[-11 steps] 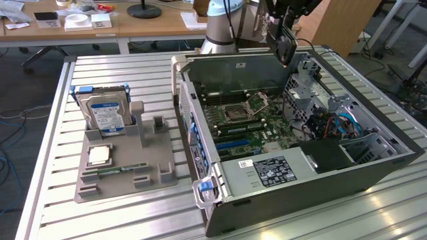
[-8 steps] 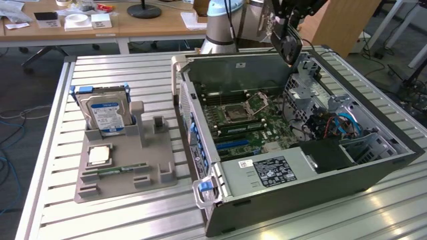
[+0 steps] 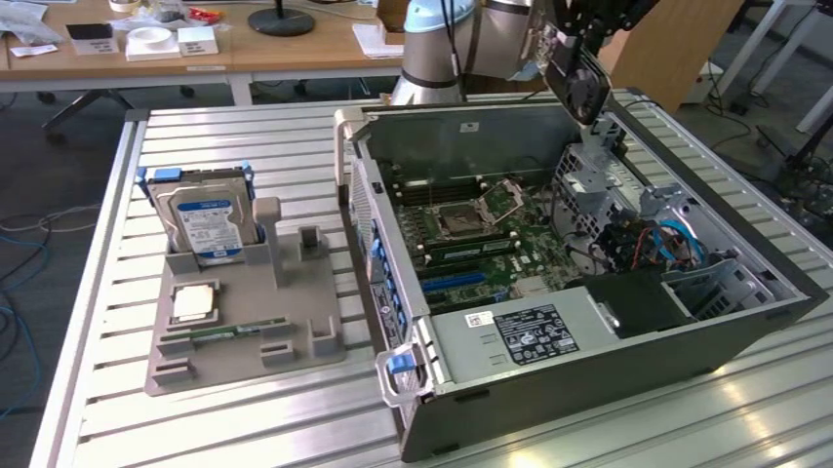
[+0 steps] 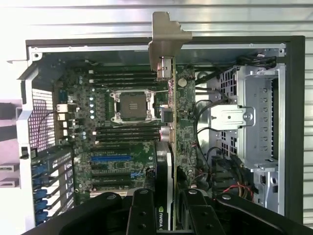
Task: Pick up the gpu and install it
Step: 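Pick up the gpu and move the gpu toward the slot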
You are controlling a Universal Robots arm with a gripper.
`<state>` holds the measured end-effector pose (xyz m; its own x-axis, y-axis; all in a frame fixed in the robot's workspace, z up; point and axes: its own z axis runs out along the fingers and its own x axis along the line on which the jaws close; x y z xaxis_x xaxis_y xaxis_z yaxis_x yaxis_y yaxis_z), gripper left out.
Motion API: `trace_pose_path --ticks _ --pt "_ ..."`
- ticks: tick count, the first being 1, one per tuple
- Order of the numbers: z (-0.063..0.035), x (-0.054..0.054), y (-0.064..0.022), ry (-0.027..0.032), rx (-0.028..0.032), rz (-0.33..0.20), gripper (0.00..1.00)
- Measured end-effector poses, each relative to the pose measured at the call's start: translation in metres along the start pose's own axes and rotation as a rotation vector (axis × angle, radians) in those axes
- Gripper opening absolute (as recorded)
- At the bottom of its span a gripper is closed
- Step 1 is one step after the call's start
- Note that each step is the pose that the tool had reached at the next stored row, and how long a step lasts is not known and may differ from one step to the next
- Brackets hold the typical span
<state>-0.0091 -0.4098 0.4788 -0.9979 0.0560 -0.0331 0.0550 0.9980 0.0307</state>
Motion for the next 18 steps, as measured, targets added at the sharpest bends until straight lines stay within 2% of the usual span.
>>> trace_pose_path --ticks 4,12,18 --pt "0.0002 -0.008 0.0006 0.0 0.0001 0.0 0.27" --pt "0.0003 -0.009 0.0006 0.0 0.0 0.0 0.27" --pt "0.0009 -0.023 0.0017 0.0 0.0001 0.0 0.27"
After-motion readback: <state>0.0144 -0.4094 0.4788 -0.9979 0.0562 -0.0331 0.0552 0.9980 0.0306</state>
